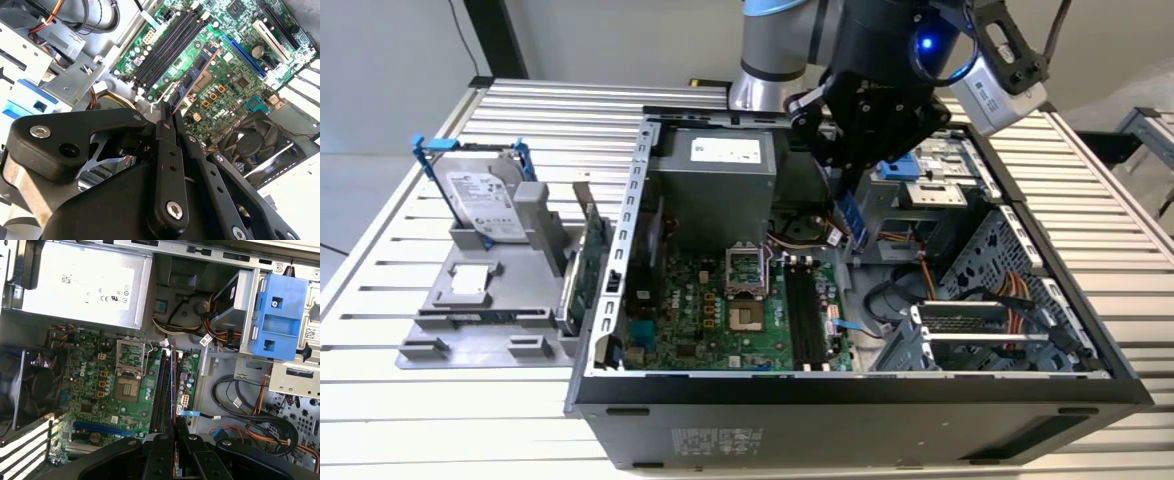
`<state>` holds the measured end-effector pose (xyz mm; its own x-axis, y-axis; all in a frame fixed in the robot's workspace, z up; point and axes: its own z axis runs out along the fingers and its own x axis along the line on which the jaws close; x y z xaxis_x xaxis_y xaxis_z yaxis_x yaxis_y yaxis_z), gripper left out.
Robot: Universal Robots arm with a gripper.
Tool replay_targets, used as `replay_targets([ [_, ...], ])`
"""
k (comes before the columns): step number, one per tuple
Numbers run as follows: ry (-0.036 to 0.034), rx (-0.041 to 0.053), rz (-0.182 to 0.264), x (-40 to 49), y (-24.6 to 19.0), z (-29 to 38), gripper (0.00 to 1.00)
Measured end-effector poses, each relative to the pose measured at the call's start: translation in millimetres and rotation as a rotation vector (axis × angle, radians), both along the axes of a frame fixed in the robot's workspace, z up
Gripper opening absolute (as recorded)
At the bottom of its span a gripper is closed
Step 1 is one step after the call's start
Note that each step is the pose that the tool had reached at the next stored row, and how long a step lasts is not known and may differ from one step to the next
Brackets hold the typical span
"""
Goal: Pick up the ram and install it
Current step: 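Insert the ram into the slot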
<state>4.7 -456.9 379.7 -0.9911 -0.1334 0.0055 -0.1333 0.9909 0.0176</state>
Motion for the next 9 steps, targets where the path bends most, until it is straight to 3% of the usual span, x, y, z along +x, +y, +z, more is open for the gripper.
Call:
replay_targets([
  [9, 0.0, -0.0002, 0.0, 0.0, 0.0, -3.6, 0.0],
])
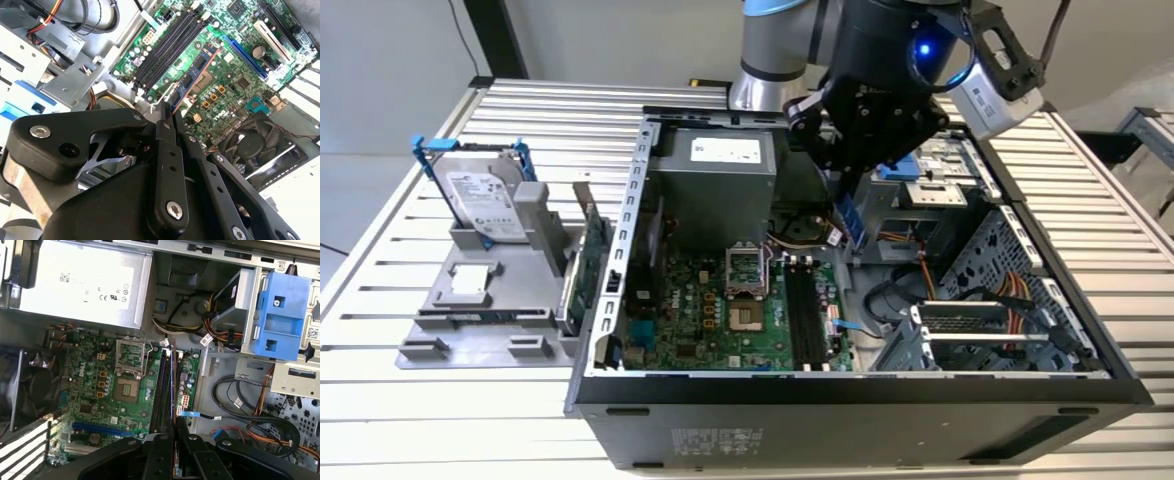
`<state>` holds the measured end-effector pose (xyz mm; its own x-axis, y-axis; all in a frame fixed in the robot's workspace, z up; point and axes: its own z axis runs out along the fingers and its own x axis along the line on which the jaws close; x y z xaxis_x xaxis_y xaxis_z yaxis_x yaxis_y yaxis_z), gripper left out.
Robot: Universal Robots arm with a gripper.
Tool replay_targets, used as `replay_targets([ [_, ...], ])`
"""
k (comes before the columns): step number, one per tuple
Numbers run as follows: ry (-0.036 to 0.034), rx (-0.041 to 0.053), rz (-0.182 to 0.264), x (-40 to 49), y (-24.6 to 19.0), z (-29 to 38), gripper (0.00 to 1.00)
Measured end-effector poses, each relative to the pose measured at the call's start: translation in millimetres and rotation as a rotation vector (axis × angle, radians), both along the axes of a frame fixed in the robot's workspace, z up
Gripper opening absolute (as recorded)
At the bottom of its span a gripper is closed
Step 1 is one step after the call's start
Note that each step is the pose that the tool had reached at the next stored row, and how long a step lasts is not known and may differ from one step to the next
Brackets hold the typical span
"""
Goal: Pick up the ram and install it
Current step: 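Insert the ram into the slot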
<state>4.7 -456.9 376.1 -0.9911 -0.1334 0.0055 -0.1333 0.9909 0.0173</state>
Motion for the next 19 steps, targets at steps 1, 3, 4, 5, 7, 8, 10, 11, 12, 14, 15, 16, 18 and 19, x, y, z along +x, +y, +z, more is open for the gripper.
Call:
replay_targets([
  [1, 0.0, -0.0001, 0.0, 0.0, 0.0, -0.3, 0.0],
  [3, 0.0, -0.0001, 0.0, 0.0, 0.0, -1.2, 0.0],
  [4, 0.0, -0.0002, 0.0, 0.0, 0.0, -1.6, 0.0],
  [5, 0.0, -0.0001, 0.0, 0.0, 0.0, -2.0, 0.0],
  [7, 0.0, -0.0003, 0.0, 0.0, 0.0, -2.7, 0.0],
  [8, 0.0, -0.0003, 0.0, 0.0, 0.0, -3.1, 0.0],
  [10, 0.0, -0.0004, 0.0, 0.0, 0.0, -3.9, 0.0],
  [11, 0.0001, -0.0004, 0.0, 0.0, 0.0, -4.3, 0.0],
  [12, 0.0, -0.0004, 0.0, 0.0, 0.0, -4.7, 0.0],
  [14, 0.0001, -0.0006, 0.0, 0.0, 0.0, -5.5, 0.0],
  [15, 0.0, -0.0006, 0.0, 0.0, 0.0, -5.9, 0.0],
  [16, 0.0, -0.0007, 0.0, 0.0, 0.0, -6.3, 0.0],
  [18, 0.0, -0.0008, 0.0, 0.0, 0.0, -7.1, 0.0],
  [19, 0.0, -0.0009, 0.0, 0.0, 0.0, -7.4, 0.0],
])
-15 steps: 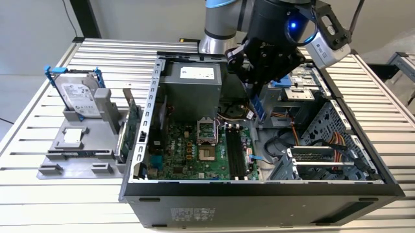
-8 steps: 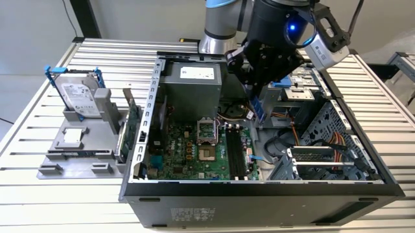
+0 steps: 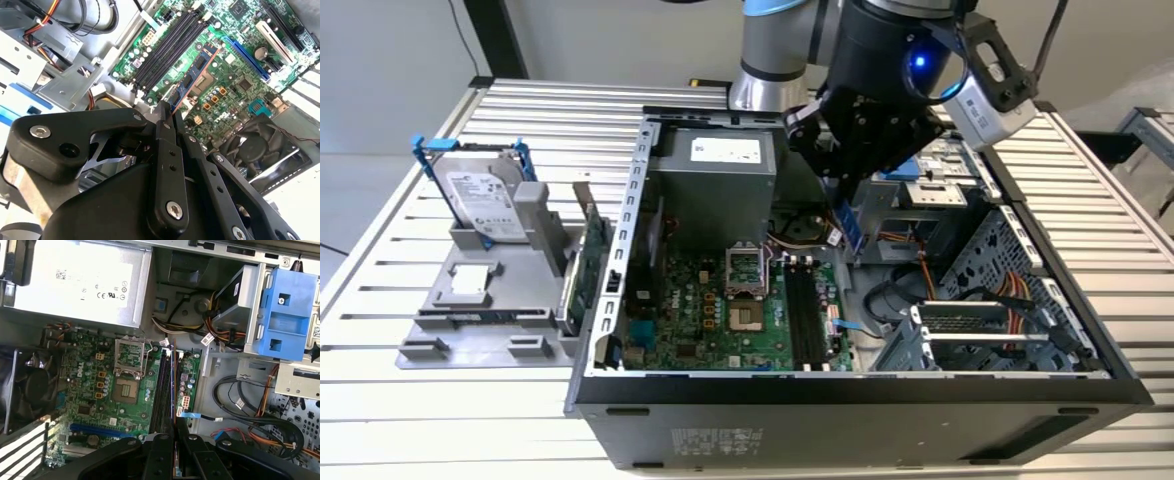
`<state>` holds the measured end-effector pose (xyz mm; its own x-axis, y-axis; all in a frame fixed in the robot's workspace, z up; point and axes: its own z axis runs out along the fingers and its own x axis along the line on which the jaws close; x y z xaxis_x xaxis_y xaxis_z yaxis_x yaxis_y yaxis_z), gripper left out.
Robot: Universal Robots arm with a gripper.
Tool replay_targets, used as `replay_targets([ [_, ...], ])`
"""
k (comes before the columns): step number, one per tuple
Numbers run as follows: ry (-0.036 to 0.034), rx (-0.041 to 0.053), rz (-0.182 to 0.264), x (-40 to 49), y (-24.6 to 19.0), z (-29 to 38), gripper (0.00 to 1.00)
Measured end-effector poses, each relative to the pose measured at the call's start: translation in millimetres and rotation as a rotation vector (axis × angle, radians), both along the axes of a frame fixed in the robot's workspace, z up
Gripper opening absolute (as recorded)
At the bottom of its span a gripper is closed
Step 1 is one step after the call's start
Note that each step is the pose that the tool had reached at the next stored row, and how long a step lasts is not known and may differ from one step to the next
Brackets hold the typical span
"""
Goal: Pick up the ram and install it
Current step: 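Insert the ram into the slot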
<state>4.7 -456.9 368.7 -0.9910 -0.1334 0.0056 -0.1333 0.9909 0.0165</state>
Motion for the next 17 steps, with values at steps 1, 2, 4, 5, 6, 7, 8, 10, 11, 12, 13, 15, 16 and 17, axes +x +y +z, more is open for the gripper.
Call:
replay_targets([
  [1, 0.0, -0.0001, 0.0, 0.0, 0.0, -0.4, 0.0],
  [2, 0.0, -0.0001, 0.0, 0.0, 0.0, -0.7, 0.0],
  [4, 0.0, -0.0003, 0.0, -0.1, 0.0, -1.5, 0.0],
  [5, 0.0, -0.0003, 0.0, 0.0, 0.0, -1.9, 0.0],
  [6, 0.0, -0.0004, 0.0, 0.0, 0.0, -2.3, 0.0],
  [7, 0.0, -0.0005, 0.0, 0.0, 0.0, -2.7, 0.0],
  [8, 0.0, -0.0007, 0.0, 0.0, 0.0, -3.0, 0.0],
  [10, 0.0, -0.0008, 0.0, 0.0, 0.0, -3.8, 0.0],
  [11, 0.0, -0.0009, 0.0, 0.0, 0.0, -4.2, 0.0],
  [12, 0.0, -0.001, 0.0, 0.0, 0.0, -4.6, 0.0],
  [13, 0.0, -0.0011, 0.0, 0.0, 0.0, -5.0, 0.0],
  [15, 0.0, -0.0014, 0.0, 0.0, 0.0, -5.7, 0.0],
  [16, 0.0, -0.0015, 0.0, 0.0, 0.0, -6.1, 0.0],
  [17, 0.0, -0.0016, 0.0, 0.0, 0.0, -6.5, 0.0],
])
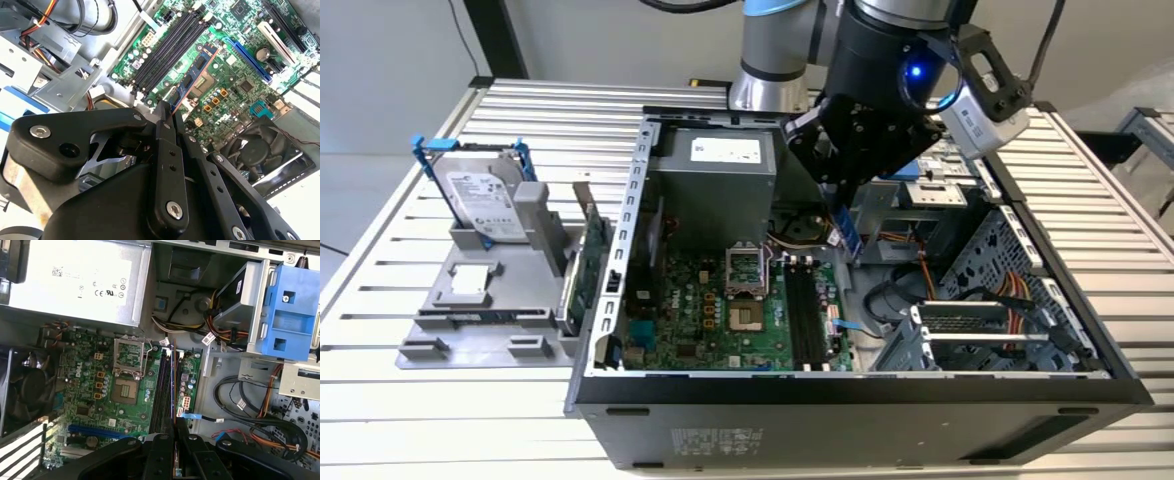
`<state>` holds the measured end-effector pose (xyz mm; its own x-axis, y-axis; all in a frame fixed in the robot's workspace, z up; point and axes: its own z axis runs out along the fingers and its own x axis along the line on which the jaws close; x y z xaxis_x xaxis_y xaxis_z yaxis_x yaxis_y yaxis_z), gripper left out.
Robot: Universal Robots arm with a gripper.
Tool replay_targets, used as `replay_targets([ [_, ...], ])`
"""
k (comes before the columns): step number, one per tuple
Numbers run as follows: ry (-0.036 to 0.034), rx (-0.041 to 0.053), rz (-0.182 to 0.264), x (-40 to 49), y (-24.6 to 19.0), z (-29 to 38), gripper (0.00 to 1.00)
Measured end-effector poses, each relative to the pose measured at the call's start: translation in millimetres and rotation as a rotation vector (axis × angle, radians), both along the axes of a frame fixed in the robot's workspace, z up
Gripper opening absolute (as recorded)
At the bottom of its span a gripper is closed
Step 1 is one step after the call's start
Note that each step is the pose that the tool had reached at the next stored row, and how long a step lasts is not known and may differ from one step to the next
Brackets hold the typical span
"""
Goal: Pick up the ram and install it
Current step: 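Insert the ram into the slot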
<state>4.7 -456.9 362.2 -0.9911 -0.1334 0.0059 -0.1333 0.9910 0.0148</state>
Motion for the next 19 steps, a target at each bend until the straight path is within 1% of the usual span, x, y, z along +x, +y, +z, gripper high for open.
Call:
replay_targets([
  [12, 0.0, -0.0014, 0.0, 0.0, 0.0, -4.9, 0.0],
  [19, 0.0, -0.0026, 0.0, 0.0, 0.0, -9.2, 0.0],
])
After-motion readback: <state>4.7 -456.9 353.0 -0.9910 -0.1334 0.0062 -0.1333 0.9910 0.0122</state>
